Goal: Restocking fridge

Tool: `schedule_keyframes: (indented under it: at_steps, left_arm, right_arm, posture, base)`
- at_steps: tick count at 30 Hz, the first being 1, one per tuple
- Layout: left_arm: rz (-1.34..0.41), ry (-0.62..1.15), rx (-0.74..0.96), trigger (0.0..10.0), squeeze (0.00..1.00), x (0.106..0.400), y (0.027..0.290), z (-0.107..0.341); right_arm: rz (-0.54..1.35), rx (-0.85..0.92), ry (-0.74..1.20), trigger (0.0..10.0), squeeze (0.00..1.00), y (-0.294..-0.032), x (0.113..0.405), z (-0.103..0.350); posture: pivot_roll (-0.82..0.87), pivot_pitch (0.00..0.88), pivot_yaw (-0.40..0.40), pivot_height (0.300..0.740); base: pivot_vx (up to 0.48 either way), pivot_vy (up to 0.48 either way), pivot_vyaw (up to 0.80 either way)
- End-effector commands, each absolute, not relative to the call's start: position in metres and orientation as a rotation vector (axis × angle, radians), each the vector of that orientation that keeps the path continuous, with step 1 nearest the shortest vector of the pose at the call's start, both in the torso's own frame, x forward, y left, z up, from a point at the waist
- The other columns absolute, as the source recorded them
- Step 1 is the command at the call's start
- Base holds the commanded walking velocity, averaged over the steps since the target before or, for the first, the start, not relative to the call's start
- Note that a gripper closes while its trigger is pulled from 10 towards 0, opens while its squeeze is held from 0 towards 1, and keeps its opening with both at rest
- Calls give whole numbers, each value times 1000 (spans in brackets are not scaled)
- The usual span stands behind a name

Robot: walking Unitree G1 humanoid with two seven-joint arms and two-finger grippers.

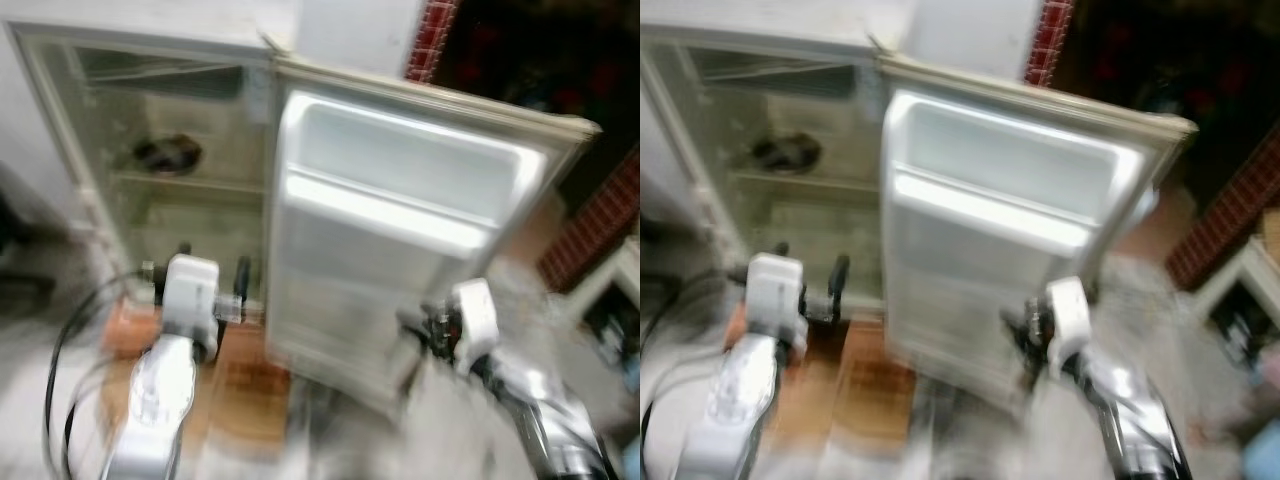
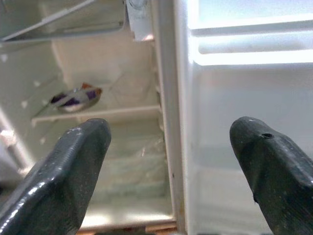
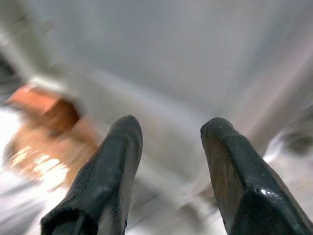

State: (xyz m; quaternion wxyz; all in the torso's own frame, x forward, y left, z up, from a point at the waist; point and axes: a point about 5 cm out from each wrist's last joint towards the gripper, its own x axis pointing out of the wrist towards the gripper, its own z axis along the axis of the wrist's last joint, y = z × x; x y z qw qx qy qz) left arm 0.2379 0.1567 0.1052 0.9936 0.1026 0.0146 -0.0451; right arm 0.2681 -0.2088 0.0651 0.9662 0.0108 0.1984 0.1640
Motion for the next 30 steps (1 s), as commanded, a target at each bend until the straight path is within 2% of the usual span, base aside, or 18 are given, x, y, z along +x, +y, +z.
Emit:
schedule_keyframes:
  at_steps: [1,4,11,22,30]
  left_arm:
    - [-88,24,205,10000,0,241,155,107]
    - [-81,22,200,10000,0,241,155,108]
    - [-20,44,192,10000,0,243,161,106]
    - [141,119,153,10000,0,246,176,99]
    - [133,123,154,10000,0,247,174,99]
  right_arm:
    - [267,0,361,10000,0,-217,276,72]
    - [227,-4,318,10000,0,-216,283,77]
    - [181,-5,220,10000,0,-205,298,90]
    - [95,-22,125,10000,0,-202,317,109]
    - [32,-47,82,10000,0,-203,327,119]
  posture:
    - [69,0,-73,740]
    - [70,0,-72,740]
    - [73,0,-74,740]
    - [75,0,-78,740]
    - [75,0,-76,740]
  base:
    - [0,-450,0]
    - [266,-398,0]
    - [437,-74,63]
    - [0,0,760]
    - [0,0,738]
